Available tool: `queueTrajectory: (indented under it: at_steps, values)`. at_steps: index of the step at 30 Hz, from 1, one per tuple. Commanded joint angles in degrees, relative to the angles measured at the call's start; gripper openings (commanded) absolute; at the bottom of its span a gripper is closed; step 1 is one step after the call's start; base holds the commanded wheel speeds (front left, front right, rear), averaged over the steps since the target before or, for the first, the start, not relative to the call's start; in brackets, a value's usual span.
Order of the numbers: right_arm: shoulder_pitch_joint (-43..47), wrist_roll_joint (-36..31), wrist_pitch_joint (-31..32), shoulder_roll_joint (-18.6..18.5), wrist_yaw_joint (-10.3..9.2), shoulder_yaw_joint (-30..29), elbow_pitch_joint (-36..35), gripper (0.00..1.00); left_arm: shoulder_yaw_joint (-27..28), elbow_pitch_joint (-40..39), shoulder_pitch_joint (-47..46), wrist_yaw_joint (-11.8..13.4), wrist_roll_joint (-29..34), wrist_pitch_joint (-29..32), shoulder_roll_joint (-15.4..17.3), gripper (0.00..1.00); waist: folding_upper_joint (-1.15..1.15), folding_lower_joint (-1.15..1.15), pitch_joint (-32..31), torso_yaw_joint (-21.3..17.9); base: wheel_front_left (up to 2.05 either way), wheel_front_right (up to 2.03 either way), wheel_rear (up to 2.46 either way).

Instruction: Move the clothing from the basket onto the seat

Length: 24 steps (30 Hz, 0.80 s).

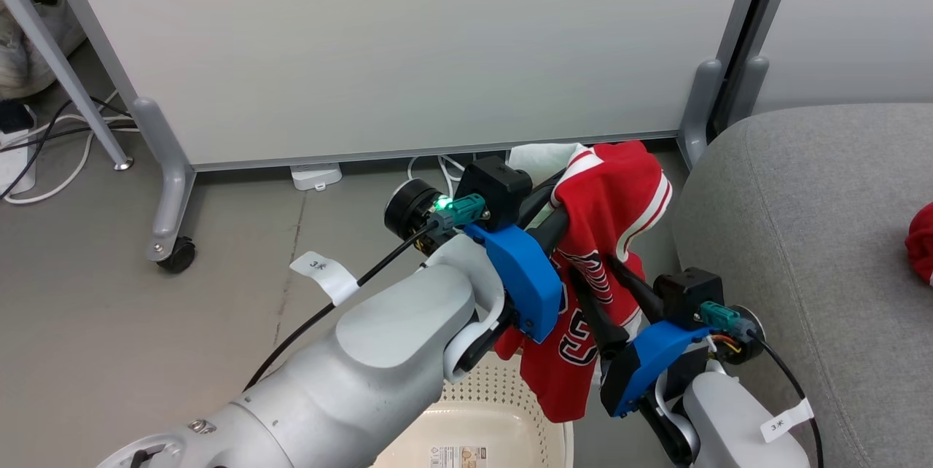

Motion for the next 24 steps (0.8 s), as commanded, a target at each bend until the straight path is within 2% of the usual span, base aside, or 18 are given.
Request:
queueTrajectory:
  at_steps: [1,2,14,17,19,22,24]
  values:
    - [-1.07,0.44,-0.33,-0.05,0.03,0.09,0.53,0.04,-0.09,0.13,-0.87,-0.04,-0.37,0.04,-0.02,0.00,0.00,0.00,-0.01,-0.04,0.00,0.00,0.00]
    - [-1.29,0.60,-0.56,-0.05,0.03,0.19,0.99,0.00,-0.13,0.16,-0.85,-0.01,-0.33,0.04,-0.02,0.00,0.00,0.00,-0.01,-0.08,0.00,0.00,0.00]
    - [-2.58,2.69,-1.48,-0.05,0.03,1.43,3.74,0.00,-0.33,0.84,-0.80,0.38,-0.46,-0.03,-0.02,0.00,0.00,0.00,-0.18,-1.07,0.00,0.00,0.00]
    - [-2.65,3.11,-1.58,-0.05,0.03,1.48,4.06,0.00,-0.36,0.91,-0.57,0.60,-0.41,0.06,-0.02,0.26,0.00,0.00,-0.18,-1.19,0.00,0.00,0.00]
    - [-2.77,3.27,-1.64,-0.05,0.03,1.45,4.22,0.00,-0.37,0.92,-0.35,0.62,-0.43,0.20,-0.02,0.31,0.00,0.00,-0.18,-1.25,0.00,0.00,0.00]
    - [-2.83,3.32,-1.67,-0.05,0.03,1.21,4.46,0.00,-0.39,0.86,-0.02,0.63,-0.49,0.30,-0.02,0.53,0.00,0.00,-0.17,-1.30,0.00,0.00,0.00]
    - [-2.85,3.38,-1.70,-0.05,0.03,0.91,4.47,0.00,-0.40,0.86,0.23,0.46,-0.50,0.30,-0.02,0.91,0.00,0.00,-0.20,-1.28,0.00,0.00,0.00]
